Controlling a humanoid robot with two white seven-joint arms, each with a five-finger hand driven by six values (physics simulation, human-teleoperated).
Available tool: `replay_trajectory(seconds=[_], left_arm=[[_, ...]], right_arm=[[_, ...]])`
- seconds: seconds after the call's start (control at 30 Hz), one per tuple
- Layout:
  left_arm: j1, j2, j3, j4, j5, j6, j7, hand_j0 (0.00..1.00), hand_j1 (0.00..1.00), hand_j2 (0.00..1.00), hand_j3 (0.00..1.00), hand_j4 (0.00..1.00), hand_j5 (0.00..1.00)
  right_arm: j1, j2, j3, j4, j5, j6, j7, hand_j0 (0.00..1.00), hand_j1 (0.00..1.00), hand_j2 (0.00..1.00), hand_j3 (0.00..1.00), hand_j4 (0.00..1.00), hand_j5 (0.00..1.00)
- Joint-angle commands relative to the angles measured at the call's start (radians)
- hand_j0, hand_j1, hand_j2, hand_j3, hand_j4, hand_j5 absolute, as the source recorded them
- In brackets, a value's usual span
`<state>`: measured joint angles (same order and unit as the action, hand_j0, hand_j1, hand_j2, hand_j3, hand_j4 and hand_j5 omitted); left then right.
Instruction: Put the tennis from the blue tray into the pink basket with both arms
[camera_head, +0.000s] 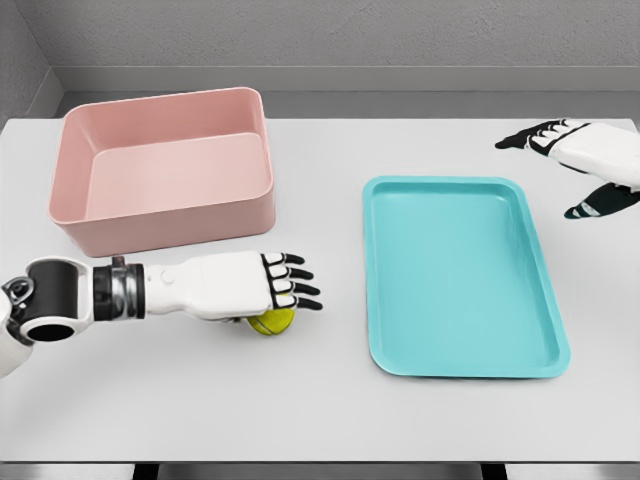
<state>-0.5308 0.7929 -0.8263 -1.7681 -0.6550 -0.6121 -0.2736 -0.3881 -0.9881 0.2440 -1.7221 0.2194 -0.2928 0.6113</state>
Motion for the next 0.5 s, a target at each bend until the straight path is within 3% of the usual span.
replay_trajectory(seconds=[0.0,0.1,0.2,0.47], left_arm=[[0.000,0.006,-0.002,0.002,0.001,0.001,-0.001,1.00,1.00,1.00,1.00,1.00,1.00],[-0.002,0.008,-0.002,0.002,0.001,0.001,-0.003,1.00,1.00,1.00,1.00,1.00,1.00],[-0.002,0.012,-0.002,-0.001,-0.003,0.001,-0.030,0.92,0.92,0.92,0.92,0.92,0.92],[-0.005,0.011,-0.008,0.002,-0.057,0.001,-0.044,0.92,0.92,0.92,0.92,0.92,0.92]], right_arm=[[0.000,-0.001,0.000,0.001,-0.003,0.001,0.000,1.00,1.00,1.00,1.00,1.00,1.00],[-0.003,-0.001,-0.002,0.001,-0.003,0.001,0.000,1.00,1.00,1.00,1.00,1.00,1.00],[-0.002,-0.001,-0.002,0.004,-0.003,0.001,0.000,1.00,1.00,1.00,1.00,1.00,1.00],[0.003,-0.001,-0.002,0.006,-0.003,0.001,0.000,1.00,1.00,1.00,1.00,1.00,1.00]])
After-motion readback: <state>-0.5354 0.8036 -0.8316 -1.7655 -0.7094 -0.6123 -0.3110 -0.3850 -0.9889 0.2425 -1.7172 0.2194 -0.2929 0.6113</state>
